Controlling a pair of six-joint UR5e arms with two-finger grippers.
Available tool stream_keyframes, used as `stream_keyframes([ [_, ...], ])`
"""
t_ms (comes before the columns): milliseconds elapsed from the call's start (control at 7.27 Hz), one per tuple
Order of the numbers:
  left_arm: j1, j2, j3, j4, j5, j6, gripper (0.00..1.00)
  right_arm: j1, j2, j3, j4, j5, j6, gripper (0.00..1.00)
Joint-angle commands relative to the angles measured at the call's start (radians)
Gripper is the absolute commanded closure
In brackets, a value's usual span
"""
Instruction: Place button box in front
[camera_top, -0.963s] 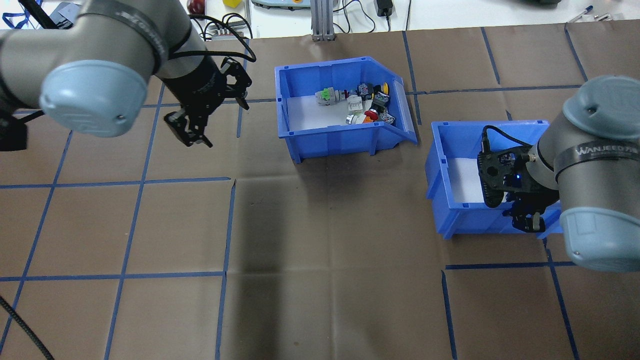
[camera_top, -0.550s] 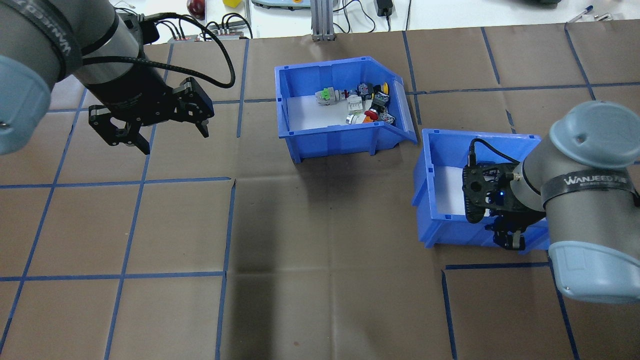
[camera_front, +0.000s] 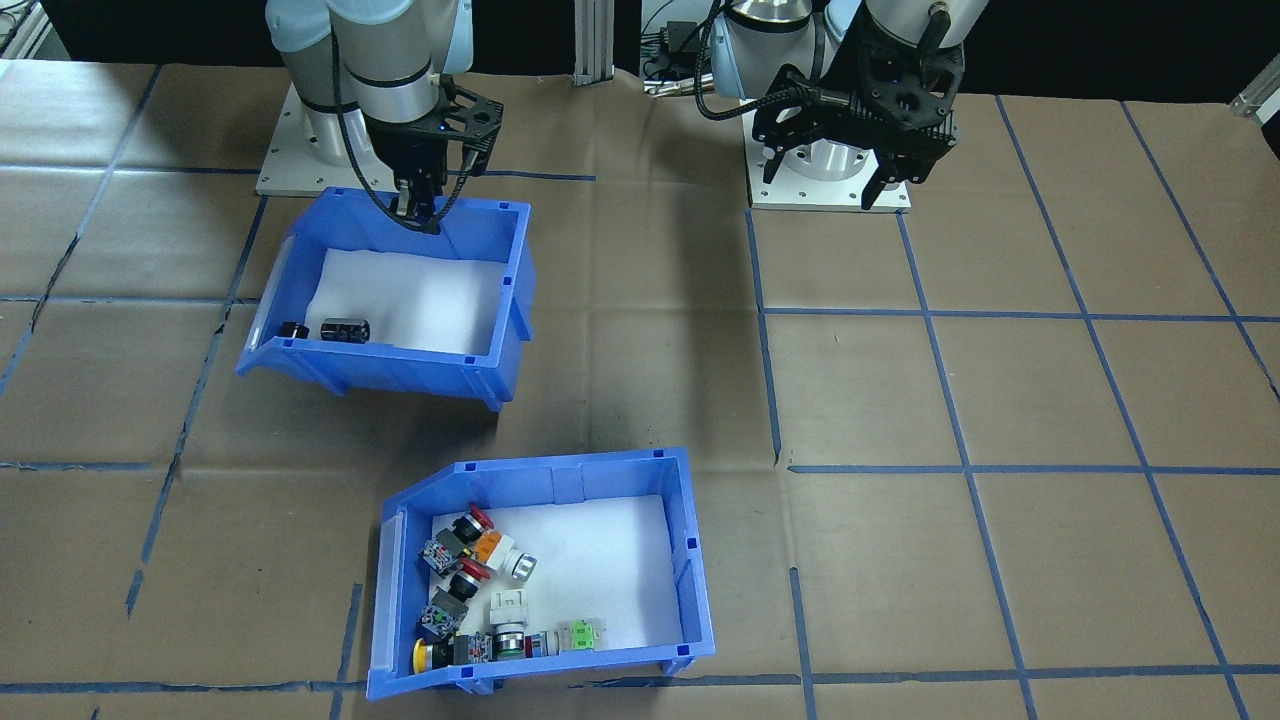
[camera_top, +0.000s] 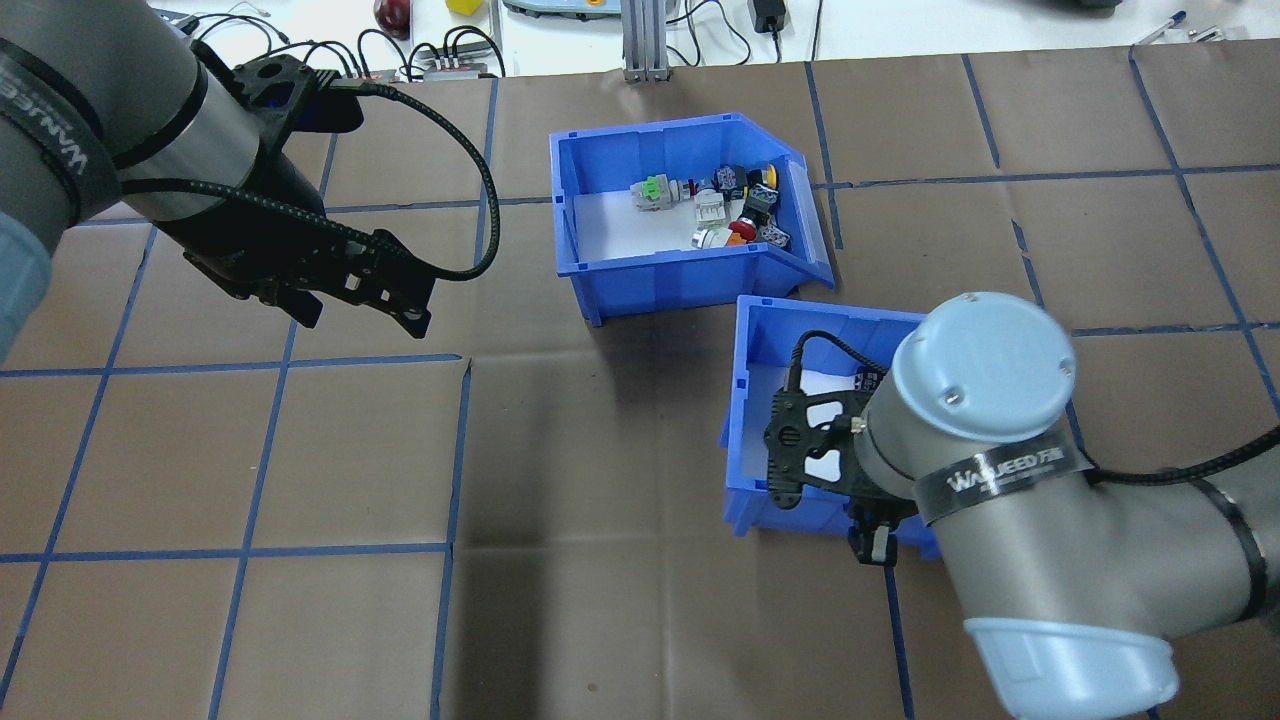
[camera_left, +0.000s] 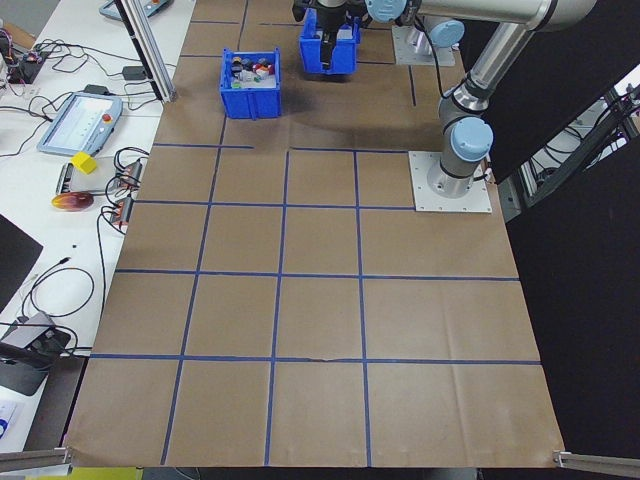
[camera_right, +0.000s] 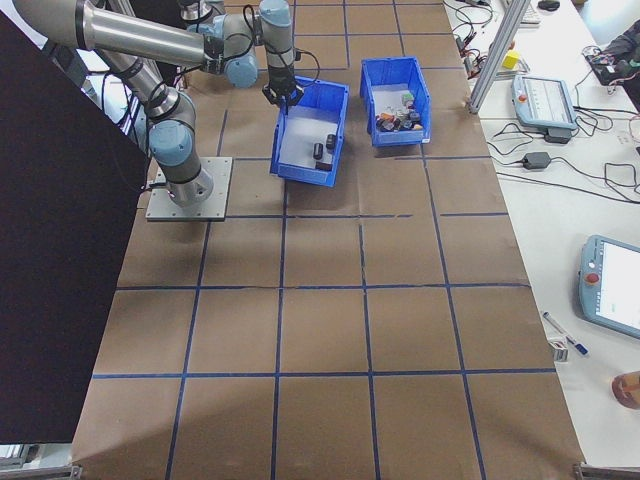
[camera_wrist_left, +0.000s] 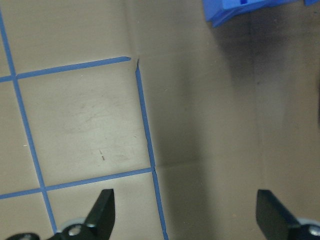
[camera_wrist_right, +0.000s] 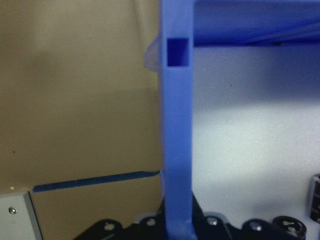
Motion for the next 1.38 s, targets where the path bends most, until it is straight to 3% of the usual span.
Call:
stream_keyframes([
  [0,0.002,0.014,-0.037,-0.006,-0.012,0.016,0.01,0.189,0.055,-0.004,-0.082,-0.013,0.179,0.94],
  [275,0.008,0.015,-0.051,0.005,0.041,0.004,0.01,0.290,0.089,-0.006,-0.120,-0.016,0.199,0.94],
  [550,0.048,0.017,-0.053,0.003,0.043,0.001,0.01,0.340,0.132,-0.010,-0.176,-0.019,0.210,0.93],
  [1101,0.065,0.034,-0.048,0.007,0.049,-0.058,0.01,0.357,0.164,-0.021,-0.170,-0.054,0.236,0.93],
  [1239,0.065,0.032,-0.045,0.010,0.121,-0.065,0.01,0.360,0.164,-0.020,-0.167,-0.054,0.229,0.86],
])
